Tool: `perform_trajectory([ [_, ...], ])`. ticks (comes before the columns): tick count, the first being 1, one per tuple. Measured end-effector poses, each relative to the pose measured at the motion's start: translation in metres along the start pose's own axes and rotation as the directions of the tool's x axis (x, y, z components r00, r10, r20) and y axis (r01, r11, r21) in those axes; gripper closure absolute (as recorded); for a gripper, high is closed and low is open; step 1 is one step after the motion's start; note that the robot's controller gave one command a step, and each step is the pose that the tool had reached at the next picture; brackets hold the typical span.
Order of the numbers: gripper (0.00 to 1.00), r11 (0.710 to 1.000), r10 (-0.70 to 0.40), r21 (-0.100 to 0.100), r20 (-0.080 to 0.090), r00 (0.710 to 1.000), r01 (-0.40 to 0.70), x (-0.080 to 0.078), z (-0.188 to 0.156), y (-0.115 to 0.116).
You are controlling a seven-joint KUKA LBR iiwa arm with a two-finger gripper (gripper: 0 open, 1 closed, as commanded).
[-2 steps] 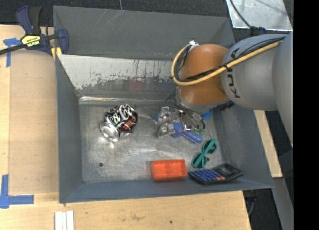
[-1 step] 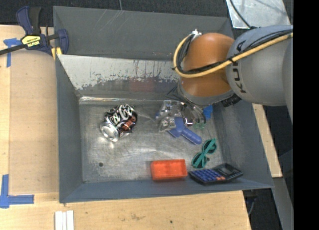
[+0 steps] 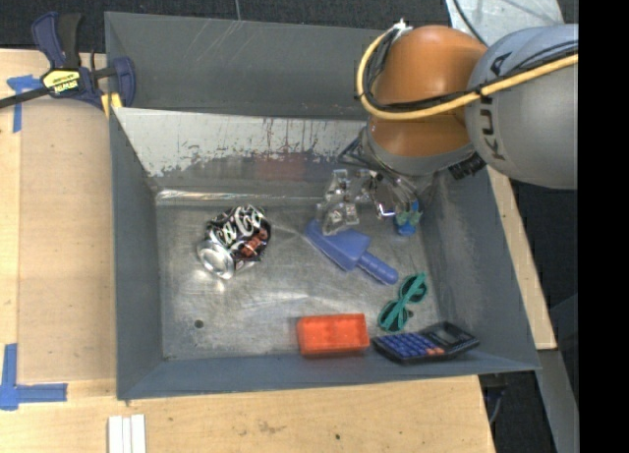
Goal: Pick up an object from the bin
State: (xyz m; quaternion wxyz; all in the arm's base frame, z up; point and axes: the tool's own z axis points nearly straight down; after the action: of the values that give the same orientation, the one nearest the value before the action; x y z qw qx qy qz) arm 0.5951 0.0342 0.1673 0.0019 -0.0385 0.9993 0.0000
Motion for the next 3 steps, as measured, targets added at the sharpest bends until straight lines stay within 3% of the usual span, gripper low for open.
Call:
perform_trajectory([
  [1, 1.0, 0.972, -0.236, 0.0, 0.002, 0.972, 0.236, 0.029, 0.004, -0.043],
  [2, 1.0, 0.981, -0.192, 0.001, 0.001, 0.981, 0.192, 0.036, 0.036, -0.043],
  [3, 1.0, 0.927, -0.374, -0.001, -0.001, 0.927, 0.374, 0.033, 0.063, -0.052],
])
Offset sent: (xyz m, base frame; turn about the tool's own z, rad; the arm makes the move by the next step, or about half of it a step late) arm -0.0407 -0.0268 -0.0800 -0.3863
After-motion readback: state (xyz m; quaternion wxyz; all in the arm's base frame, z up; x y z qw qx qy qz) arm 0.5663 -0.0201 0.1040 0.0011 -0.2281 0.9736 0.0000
